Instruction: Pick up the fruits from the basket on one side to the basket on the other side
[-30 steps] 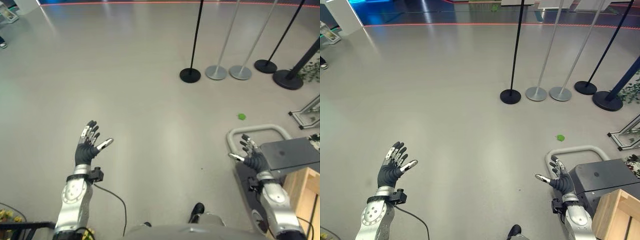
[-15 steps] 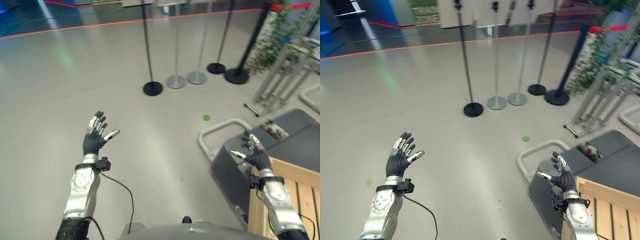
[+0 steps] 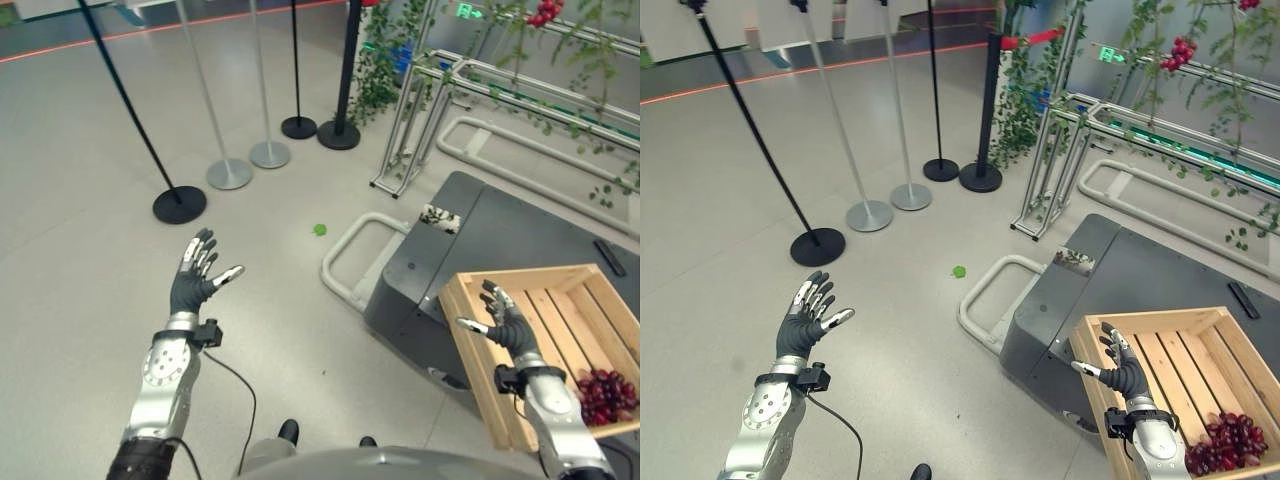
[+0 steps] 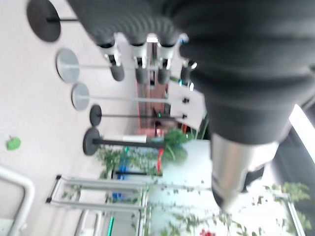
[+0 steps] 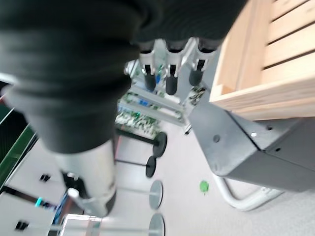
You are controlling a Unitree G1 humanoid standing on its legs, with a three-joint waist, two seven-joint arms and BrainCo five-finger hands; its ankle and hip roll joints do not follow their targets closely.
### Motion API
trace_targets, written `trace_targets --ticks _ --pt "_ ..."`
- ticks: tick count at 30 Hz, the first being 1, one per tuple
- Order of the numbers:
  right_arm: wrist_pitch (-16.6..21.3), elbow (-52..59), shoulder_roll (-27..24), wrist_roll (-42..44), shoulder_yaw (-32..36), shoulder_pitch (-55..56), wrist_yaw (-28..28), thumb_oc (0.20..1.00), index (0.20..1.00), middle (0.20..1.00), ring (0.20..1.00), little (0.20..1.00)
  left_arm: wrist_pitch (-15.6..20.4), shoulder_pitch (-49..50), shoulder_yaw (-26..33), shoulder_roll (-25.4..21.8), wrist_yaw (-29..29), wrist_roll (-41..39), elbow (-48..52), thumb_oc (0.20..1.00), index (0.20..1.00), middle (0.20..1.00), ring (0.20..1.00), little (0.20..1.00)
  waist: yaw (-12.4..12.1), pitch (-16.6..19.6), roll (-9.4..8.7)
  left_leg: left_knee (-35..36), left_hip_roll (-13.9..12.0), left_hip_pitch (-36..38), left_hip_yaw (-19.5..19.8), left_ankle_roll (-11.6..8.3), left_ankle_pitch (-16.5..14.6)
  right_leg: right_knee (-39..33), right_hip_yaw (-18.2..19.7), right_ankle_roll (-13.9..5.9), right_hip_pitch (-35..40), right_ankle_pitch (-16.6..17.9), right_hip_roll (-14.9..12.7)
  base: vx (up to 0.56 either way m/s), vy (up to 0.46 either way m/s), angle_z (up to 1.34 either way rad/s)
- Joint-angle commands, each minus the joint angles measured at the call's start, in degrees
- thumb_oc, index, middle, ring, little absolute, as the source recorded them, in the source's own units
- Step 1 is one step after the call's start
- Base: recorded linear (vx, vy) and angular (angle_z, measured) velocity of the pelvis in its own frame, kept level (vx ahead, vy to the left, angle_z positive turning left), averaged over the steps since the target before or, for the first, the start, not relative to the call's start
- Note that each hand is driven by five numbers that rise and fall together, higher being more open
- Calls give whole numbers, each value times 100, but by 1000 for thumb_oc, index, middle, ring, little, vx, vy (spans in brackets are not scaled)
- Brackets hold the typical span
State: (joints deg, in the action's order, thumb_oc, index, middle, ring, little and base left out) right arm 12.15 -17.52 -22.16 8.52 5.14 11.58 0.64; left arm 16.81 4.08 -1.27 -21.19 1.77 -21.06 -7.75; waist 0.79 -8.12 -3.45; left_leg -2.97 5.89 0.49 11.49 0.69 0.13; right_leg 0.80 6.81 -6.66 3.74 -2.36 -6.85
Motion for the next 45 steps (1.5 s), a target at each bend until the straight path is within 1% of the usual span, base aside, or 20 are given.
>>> trace_targets --ticks 1,3,7,10,11,12,13,15,16,17,19,21,22,23,24,26,27,30,36,45 --pt "174 198 -368 35 190 -308 -86 1000 1000 1000 1000 1000 278 -187 96 -16 -88 -28 325 1000 1000 1000 1000 1000 32 213 294 -243 -224 -11 -290 -173 -521 418 -3 -173 -173 -272 565 -29 280 -85" --pt "179 199 -256 144 38 -534 -149 1000 1000 1000 1000 1000 264 -325 48 -65 -21 -33 297 1000 1000 1000 1000 1000 137 208 341 -85 -174 77 -577 -42 -530 667 234 -355 -444 -225 481 -56 265 -70" --pt "160 280 -127 178 -121 -598 -100 1000 1000 1000 1000 1000 266 -277 159 -26 33 -84 299 1000 1000 1000 1000 1000 213 177 324 63 -124 167 -919 70 -549 850 468 -497 -732 -154 395 -70 217 -81" --pt "119 297 -100 56 -128 -543 26 1000 1000 1000 1000 1000 286 26 419 7 19 -60 397 1000 1000 1000 1000 1000 362 3 254 112 -68 315 -1442 175 -687 919 601 -668 -1069 160 186 -89 179 -126" --pt "119 277 -79 34 -115 -579 -15 1000 1000 1000 1000 1000 287 49 473 -9 58 -44 386 1000 1000 1000 1000 1000 314 -100 243 80 -91 345 -1581 179 -733 925 255 -674 -1186 229 21 -142 79 -167" --pt "124 268 -43 26 -109 -619 -66 1000 1000 1000 1000 1000 284 66 519 -39 84 -3 411 1000 1000 1000 1000 1000 183 -174 274 74 -176 338 -1764 148 -727 881 -434 -612 -1260 260 -275 -101 35 -148" --pt "124 268 -43 26 -109 -620 -66 1000 1000 1000 1000 1000 284 66 519 -39 84 -3 411 1000 1000 1000 1000 1000 184 -172 274 74 -176 335 -1763 148 -726 877 -435 -612 -1261 263 -275 -130 20 -146" --pt "107 166 10 -18 -119 -729 -178 1000 1000 1000 1000 1000 295 136 596 -55 134 85 457 1000 1000 1000 1000 1000 4 -228 355 217 -339 386 -2123 78 -688 752 -1889 -422 -1155 344 -883 -124 18 -101" --pt "78 134 49 -58 -135 -751 -165 1000 1000 1000 1000 1000 292 226 698 -57 148 117 462 1000 1000 1000 1000 1000 -155 -213 383 361 -444 491 -2323 25 -708 844 -2722 -490 -1111 456 -1241 -74 1 -78" --pt "46 128 59 -102 -152 -753 -123 1000 1000 1000 1000 1000 265 297 753 -74 132 180 506 1000 1000 1000 1000 1000 -235 -206 391 427 -506 543 -2454 10 -724 993 -3110 -560 -1021 481 -1444 -26 -4 -67" --pt "21 209 54 -131 -157 -730 -86 1000 1000 1000 1000 1000 247 340 798 -89 134 215 530 1000 1000 1000 1000 1000 -236 -205 377 459 -509 567 -2490 27 -698 1248 -3165 -555 -944 400 -1484 -72 -15 -120" --pt "12 249 28 -134 -133 -657 43 1000 1000 1000 1000 1000 218 279 804 -83 131 223 472 1000 1000 1000 1000 1000 -140 -160 269 466 -502 517 -2631 74 -579 1591 -2687 -516 -903 336 -1212 -111 -70 -71" --pt "10 252 29 -133 -131 -654 44 1000 1000 1000 1000 1000 219 277 802 -84 131 223 470 1000 1000 1000 1000 1000 -152 -163 267 465 -501 522 -2643 73 -584 1602 -2673 -516 -910 329 -1212 7 -113 -13" --pt "15 274 14 -103 -110 -619 68 1000 1000 1000 1000 1000 219 256 789 -55 131 209 425 1000 1000 1000 1000 1000 -142 -90 209 470 -489 529 -2685 66 -593 1352 -2453 -509 -713 244 -1012 14 -77 -16" --pt "13 278 14 -103 -108 -615 69 1000 1000 1000 1000 1000 221 255 786 -56 132 209 423 1000 1000 1000 1000 1000 -154 -96 213 473 -493 540 -2695 64 -595 1338 -2446 -507 -702 252 -1003 9 -145 -39" --pt "22 289 37 -83 -147 -664 32 1000 1000 1000 1000 1000 219 249 801 -29 167 249 412 1000 1000 1000 1000 1000 -267 -16 136 418 -476 494 -2847 17 -601 609 -2777 -565 -421 411 -1028 7 -217 -52" --pt "17 292 -16 -70 -188 -691 30 1000 1000 1000 1000 1000 237 263 830 -5 184 220 365 1000 1000 1000 1000 1000 -278 56 103 383 -589 464 -2971 -57 -531 246 -2696 -571 -288 481 -879 27 -232 -47" --pt "24 393 -62 -22 -168 -659 58 1000 1000 1000 1000 1000 245 243 814 13 196 167 355 1000 1000 1000 1000 1000 -244 109 84 368 -736 424 -3005 -124 -478 165 -2570 -522 -283 383 -680 61 -218 -41" --pt "101 482 -103 233 -47 -428 41 1000 1000 1000 1000 1000 167 33 544 25 143 136 166 1000 1000 1000 1000 1000 -18 113 61 378 -1139 343 -2778 -405 -245 64 -2557 -214 -189 33 -161 64 -246 7" --pt "150 468 -158 452 -29 -384 48 1000 1000 1000 1000 1000 88 138 371 72 42 134 -96 1000 1000 1000 1000 1000 49 92 88 129 -1330 227 -2626 -554 -200 -150 -2609 -49 0 -58 60 39 -111 16"
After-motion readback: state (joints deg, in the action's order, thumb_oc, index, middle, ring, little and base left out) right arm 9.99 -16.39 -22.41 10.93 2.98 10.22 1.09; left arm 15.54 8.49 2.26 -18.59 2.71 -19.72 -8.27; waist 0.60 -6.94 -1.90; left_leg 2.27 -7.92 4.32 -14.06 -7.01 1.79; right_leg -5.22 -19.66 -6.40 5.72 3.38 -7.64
